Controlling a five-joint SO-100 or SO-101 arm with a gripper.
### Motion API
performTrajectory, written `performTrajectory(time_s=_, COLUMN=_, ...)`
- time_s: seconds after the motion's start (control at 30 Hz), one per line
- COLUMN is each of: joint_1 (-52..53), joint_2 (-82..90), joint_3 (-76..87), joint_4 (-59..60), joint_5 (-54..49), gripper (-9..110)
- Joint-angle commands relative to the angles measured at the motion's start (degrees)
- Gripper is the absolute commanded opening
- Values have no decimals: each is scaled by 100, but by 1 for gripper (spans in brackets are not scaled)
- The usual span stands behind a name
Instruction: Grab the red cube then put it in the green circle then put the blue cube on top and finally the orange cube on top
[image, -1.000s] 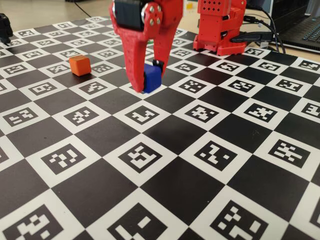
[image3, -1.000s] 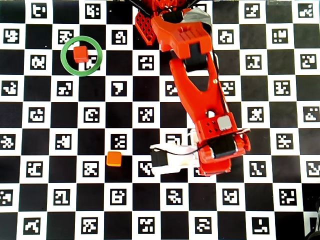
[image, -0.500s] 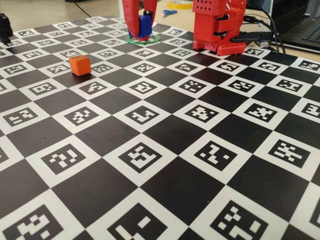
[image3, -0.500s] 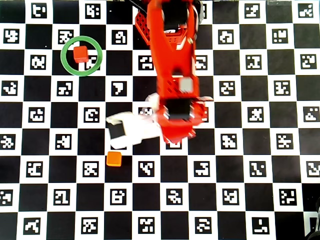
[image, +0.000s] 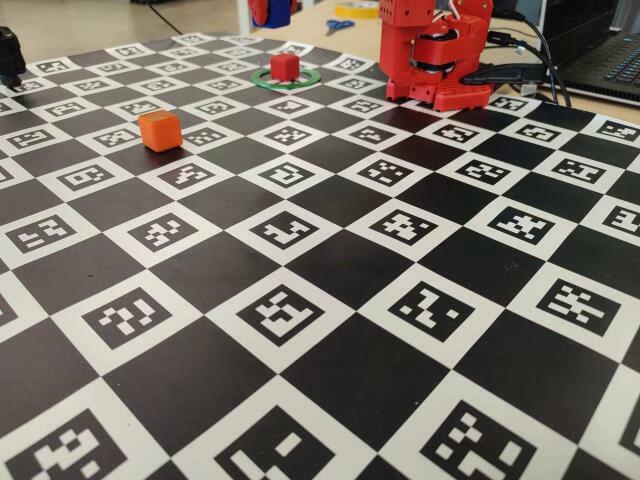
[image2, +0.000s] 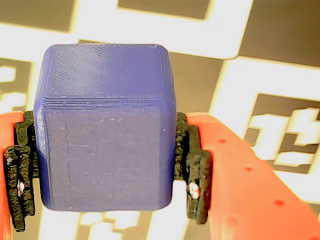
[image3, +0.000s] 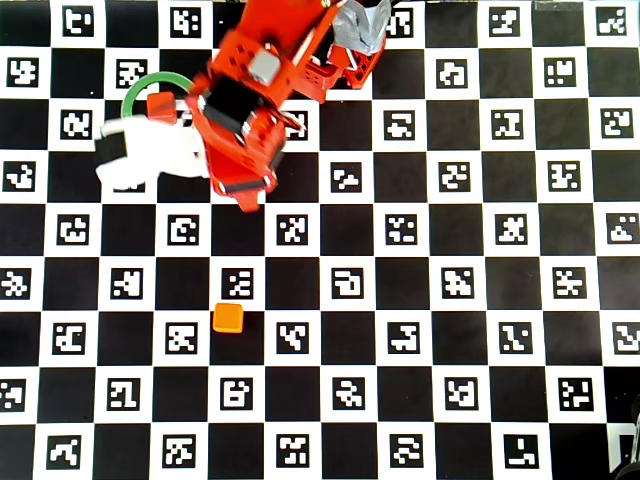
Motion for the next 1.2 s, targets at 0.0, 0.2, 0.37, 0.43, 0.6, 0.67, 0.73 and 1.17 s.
performTrajectory(time_s=0.0, joint_1=650, joint_2=439, joint_3=-79, joint_4=132, joint_5=-606, gripper=6)
performTrajectory(time_s=0.2, joint_1=1503, joint_2=501, joint_3=53, joint_4=237, joint_5=-1477, gripper=6)
performTrajectory(time_s=0.37, joint_1=2145, joint_2=536, joint_3=105, joint_4=237, joint_5=-1978, gripper=6)
performTrajectory(time_s=0.43, joint_1=2355, joint_2=536, joint_3=141, joint_4=246, joint_5=-2171, gripper=6)
performTrajectory(time_s=0.6, joint_1=2777, joint_2=527, joint_3=237, joint_4=211, joint_5=-2549, gripper=6)
performTrajectory(time_s=0.67, joint_1=2918, joint_2=527, joint_3=290, joint_4=123, joint_5=-2663, gripper=6)
performTrajectory(time_s=0.73, joint_1=3032, joint_2=519, joint_3=387, joint_4=0, joint_5=-2751, gripper=6)
performTrajectory(time_s=1.17, joint_1=3287, joint_2=360, joint_3=844, joint_4=-800, joint_5=-3173, gripper=6)
